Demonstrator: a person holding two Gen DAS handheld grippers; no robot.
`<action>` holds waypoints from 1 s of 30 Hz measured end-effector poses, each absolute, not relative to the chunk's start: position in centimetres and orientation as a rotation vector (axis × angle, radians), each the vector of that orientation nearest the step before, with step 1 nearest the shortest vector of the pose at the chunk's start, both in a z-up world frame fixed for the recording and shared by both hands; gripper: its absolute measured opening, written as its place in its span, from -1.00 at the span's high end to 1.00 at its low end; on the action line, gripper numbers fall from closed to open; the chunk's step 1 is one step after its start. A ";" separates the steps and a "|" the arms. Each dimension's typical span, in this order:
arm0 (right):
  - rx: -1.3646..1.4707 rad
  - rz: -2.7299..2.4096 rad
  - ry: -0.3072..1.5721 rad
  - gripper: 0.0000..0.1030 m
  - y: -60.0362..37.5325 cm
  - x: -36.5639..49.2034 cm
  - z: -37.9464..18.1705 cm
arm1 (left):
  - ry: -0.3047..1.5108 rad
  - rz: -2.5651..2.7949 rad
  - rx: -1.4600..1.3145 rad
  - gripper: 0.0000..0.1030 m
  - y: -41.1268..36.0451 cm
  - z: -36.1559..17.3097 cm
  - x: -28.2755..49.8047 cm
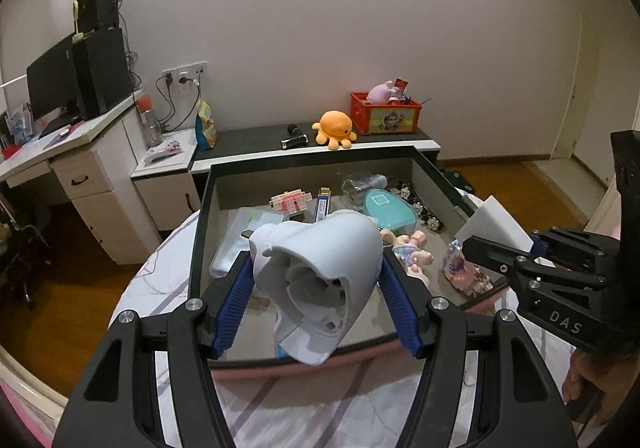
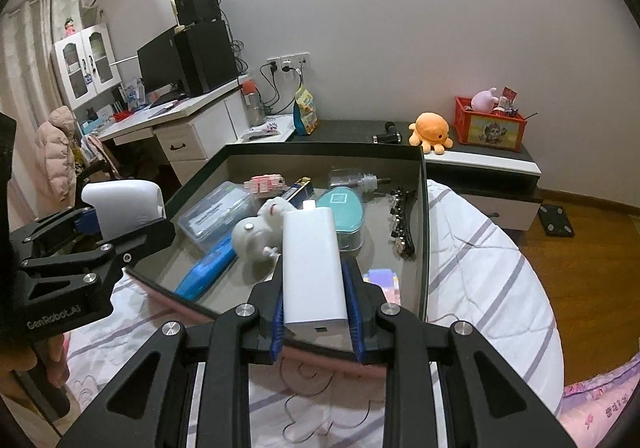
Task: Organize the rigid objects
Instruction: 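Carry the hair dryer and charger over the pink box and lower them inside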
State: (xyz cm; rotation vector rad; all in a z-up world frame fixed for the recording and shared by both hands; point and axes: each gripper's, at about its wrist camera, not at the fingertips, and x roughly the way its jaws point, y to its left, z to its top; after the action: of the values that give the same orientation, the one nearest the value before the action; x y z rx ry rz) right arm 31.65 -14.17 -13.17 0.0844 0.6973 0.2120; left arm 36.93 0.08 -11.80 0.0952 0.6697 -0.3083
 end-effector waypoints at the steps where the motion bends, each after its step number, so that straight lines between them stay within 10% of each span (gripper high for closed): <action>1: 0.085 0.211 0.701 0.50 -14.2 31.9 -13.3 | 0.673 -0.313 0.094 -0.24 0.0 -11.9 37.2; 30: 0.064 0.152 0.739 0.53 -14.6 34.1 -14.7 | 0.816 -0.343 0.065 -0.24 -0.5 -16.5 43.4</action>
State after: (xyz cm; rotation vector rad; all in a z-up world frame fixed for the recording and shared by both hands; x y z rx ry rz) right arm 34.09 -14.55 -14.67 0.0643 0.7386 0.1522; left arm 43.44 -0.50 -16.55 0.0650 0.8160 -0.3434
